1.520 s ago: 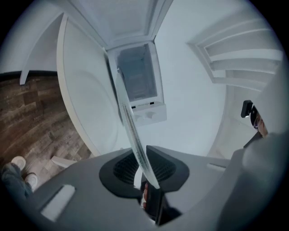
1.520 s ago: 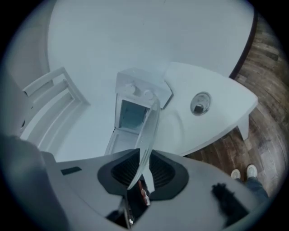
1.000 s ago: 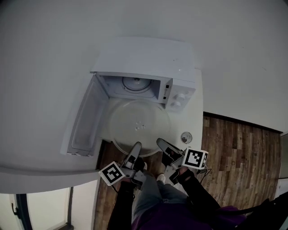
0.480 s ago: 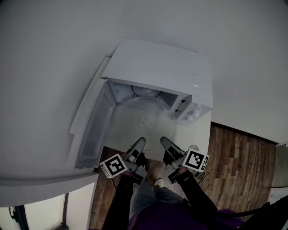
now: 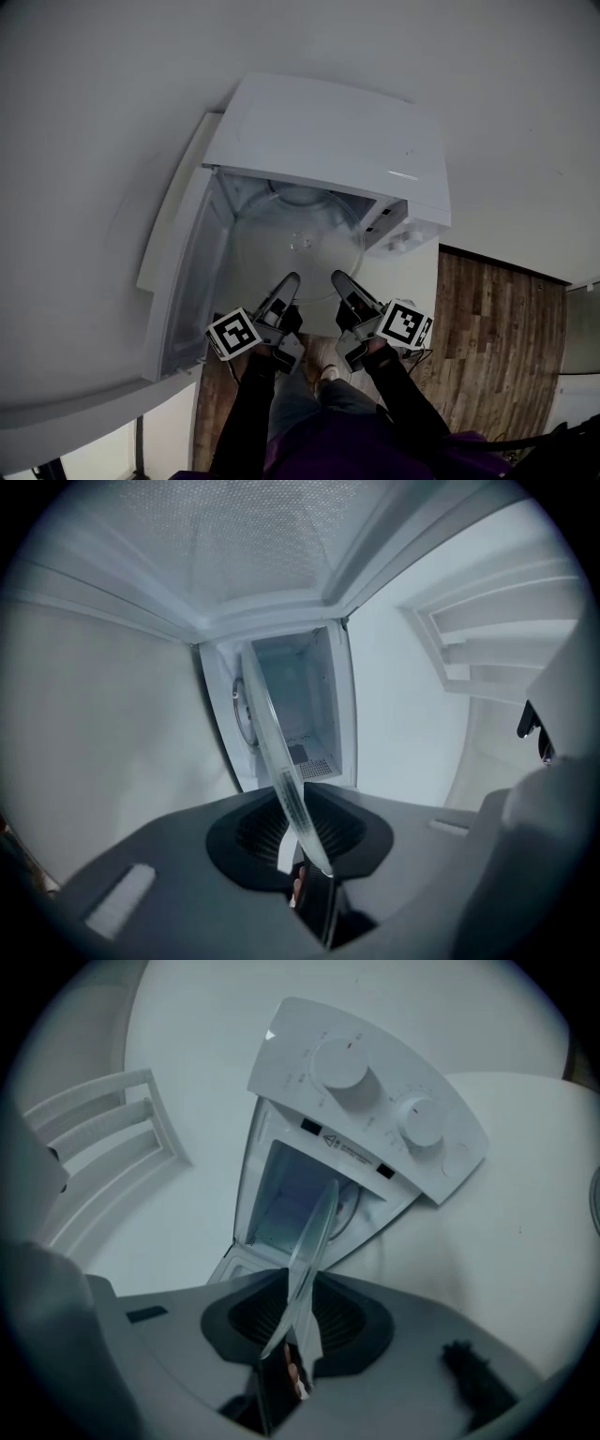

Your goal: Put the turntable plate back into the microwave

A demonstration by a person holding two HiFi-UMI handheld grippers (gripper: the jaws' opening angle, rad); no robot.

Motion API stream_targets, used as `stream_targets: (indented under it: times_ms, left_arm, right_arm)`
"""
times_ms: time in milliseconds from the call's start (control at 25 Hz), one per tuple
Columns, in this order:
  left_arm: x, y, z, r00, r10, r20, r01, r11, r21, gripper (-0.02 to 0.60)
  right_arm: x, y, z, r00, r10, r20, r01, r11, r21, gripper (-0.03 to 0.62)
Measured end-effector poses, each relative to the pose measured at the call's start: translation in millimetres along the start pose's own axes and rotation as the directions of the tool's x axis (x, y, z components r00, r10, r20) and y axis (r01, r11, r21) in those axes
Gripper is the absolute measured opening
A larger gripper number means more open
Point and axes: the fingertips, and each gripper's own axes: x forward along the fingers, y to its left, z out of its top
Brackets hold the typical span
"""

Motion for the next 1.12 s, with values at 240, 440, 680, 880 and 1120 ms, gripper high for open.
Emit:
stream_targets:
  times_ms: [240, 440, 680, 880, 1120]
  left_arm:
    - [18, 10, 13, 1.0, -0.011, 0.009, 0.011, 0.999, -0.037, 0.058]
    - [24, 13, 22, 1.0, 0.002, -0.016, -0.002, 1.0, 0.001, 0.058]
    - [36, 19, 32, 0.999, 0.028, -0.019, -0.028, 0.999, 0.02, 0.058]
    - [49, 28, 45, 0.999, 0.041, -0.031, -0.039, 0.998, 0.042, 0.06]
    - [63, 34, 51, 0.996, 0.073, -0.044, -0.07, 0.995, 0.072, 0.064]
  right_arm:
    - [16, -4, 15, 0.999, -0.005, 0.04, 0.007, 0.999, -0.033, 0.083]
    - [23, -7, 16, 0.998, -0.018, 0.053, 0.019, 0.999, -0.026, 0.086]
    - [34, -14, 23, 0.996, -0.029, 0.083, 0.03, 0.999, -0.013, 0.087]
    - [50, -20, 33, 0.995, -0.026, 0.095, 0.031, 0.998, -0.057, 0.091]
    - [56, -33, 39, 0.99, -0.085, 0.113, 0.088, 0.996, -0.018, 0.094]
